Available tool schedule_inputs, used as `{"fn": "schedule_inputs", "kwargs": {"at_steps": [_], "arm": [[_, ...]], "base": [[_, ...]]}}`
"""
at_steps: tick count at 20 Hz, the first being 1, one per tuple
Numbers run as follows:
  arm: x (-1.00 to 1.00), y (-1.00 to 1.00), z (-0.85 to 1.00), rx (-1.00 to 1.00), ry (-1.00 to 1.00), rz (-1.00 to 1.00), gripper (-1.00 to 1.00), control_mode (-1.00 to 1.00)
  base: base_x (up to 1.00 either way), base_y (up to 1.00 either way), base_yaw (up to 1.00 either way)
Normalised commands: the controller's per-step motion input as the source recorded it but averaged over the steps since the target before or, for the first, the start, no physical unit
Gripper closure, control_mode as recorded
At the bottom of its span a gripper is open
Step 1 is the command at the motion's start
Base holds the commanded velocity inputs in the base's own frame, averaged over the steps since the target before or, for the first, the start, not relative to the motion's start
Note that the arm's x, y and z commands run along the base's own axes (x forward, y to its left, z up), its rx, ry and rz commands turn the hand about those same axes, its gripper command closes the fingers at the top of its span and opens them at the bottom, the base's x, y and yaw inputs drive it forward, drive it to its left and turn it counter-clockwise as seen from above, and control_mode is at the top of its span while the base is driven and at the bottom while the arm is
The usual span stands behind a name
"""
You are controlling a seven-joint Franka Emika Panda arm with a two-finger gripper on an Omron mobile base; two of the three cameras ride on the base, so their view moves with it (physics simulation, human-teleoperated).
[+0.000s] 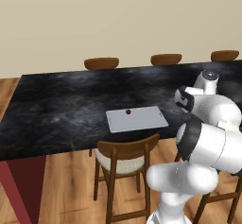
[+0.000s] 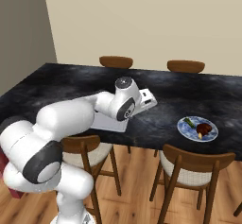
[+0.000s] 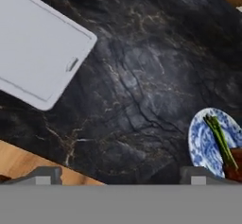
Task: Create a steak meal by picking up the steak and asparagus from the tray and placing them on the plate. Leave the cherry on the tray.
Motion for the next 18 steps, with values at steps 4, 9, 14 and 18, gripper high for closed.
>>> {"fn": "schedule_inputs", "kwargs": {"at_steps": [4,9,14,18], "arm": [[-0.06,1.00,0.31,0.07,0.00,-0.08,-1.00,-1.00],[-0.13,1.00,0.48,0.13,0.00,-0.04,-1.00,-1.00],[0.00,1.00,0.25,0.16,0.00,-0.01,-1.00,-1.00],[0.00,1.00,0.00,0.17,0.00,0.00,-1.00,-1.00]], "base": [[0.00,0.00,0.00],[0.00,0.00,0.00],[0.00,0.00,0.00],[0.00,0.00,0.00]]}}
